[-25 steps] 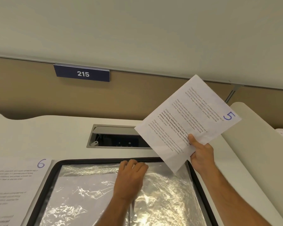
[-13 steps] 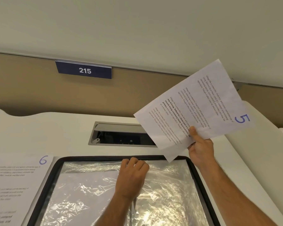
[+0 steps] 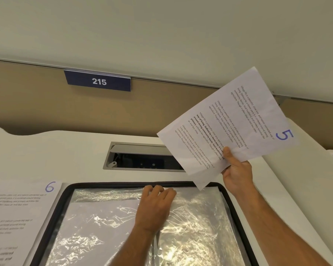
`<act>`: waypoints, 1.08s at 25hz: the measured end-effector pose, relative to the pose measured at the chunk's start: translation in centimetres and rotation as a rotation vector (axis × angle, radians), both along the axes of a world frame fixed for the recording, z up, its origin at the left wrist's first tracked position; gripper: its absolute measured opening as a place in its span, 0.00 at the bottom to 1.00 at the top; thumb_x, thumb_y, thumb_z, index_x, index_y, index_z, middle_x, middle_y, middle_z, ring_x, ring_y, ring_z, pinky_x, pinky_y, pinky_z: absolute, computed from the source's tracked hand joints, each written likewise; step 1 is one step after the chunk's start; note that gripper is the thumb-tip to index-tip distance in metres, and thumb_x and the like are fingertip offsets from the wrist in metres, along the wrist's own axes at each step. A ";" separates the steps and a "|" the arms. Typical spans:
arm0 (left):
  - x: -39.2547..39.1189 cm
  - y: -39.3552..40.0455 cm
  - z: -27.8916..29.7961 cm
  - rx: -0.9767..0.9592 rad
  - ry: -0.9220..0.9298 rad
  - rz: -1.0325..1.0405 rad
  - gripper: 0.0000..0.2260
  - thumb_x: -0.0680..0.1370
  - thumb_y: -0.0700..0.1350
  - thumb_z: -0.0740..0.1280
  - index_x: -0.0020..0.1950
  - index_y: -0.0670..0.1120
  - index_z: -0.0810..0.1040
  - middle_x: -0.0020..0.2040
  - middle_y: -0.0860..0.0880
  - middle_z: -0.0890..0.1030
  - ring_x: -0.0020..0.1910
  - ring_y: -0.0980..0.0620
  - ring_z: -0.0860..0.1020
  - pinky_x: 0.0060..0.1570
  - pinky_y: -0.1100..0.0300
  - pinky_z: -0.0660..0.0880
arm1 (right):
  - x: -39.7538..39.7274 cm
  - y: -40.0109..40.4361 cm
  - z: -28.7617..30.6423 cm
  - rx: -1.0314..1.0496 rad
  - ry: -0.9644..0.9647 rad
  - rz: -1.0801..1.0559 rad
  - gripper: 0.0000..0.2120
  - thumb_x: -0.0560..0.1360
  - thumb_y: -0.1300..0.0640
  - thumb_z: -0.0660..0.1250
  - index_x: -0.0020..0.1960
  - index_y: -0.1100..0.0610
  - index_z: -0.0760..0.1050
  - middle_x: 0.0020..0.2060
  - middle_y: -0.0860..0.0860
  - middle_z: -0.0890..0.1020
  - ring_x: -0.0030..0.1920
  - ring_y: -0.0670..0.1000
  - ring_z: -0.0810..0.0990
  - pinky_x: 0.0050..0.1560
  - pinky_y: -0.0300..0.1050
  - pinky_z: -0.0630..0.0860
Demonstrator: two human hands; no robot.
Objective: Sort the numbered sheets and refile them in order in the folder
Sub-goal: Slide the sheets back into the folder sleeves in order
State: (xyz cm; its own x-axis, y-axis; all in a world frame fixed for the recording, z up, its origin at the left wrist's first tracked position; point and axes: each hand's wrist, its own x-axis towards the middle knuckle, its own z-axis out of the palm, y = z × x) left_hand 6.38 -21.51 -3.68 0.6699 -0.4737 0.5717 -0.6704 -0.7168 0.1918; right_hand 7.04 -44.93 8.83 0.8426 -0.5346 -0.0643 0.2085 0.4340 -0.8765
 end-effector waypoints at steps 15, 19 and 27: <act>0.1 -0.4 0.2 0.051 0.137 -0.003 0.18 0.67 0.42 0.79 0.51 0.53 0.77 0.45 0.56 0.84 0.49 0.50 0.77 0.53 0.52 0.71 | 0.1 1.9 -0.3 -0.193 -0.057 0.113 0.17 0.75 0.65 0.69 0.56 0.46 0.82 0.56 0.49 0.85 0.57 0.52 0.84 0.51 0.55 0.84; -0.1 -0.3 0.3 0.066 0.161 -0.004 0.17 0.68 0.42 0.77 0.51 0.54 0.76 0.46 0.57 0.83 0.47 0.51 0.77 0.52 0.53 0.71 | -0.7 1.1 -1.7 -0.293 -0.052 0.162 0.22 0.71 0.66 0.71 0.60 0.47 0.80 0.60 0.53 0.84 0.61 0.56 0.82 0.58 0.58 0.81; 0.1 -0.2 1.2 0.017 0.261 0.072 0.12 0.70 0.49 0.78 0.48 0.55 0.78 0.45 0.58 0.83 0.47 0.51 0.78 0.52 0.51 0.74 | -0.5 -2.9 -3.0 -0.396 0.038 0.282 0.24 0.68 0.68 0.73 0.63 0.57 0.78 0.58 0.56 0.84 0.59 0.60 0.83 0.57 0.56 0.81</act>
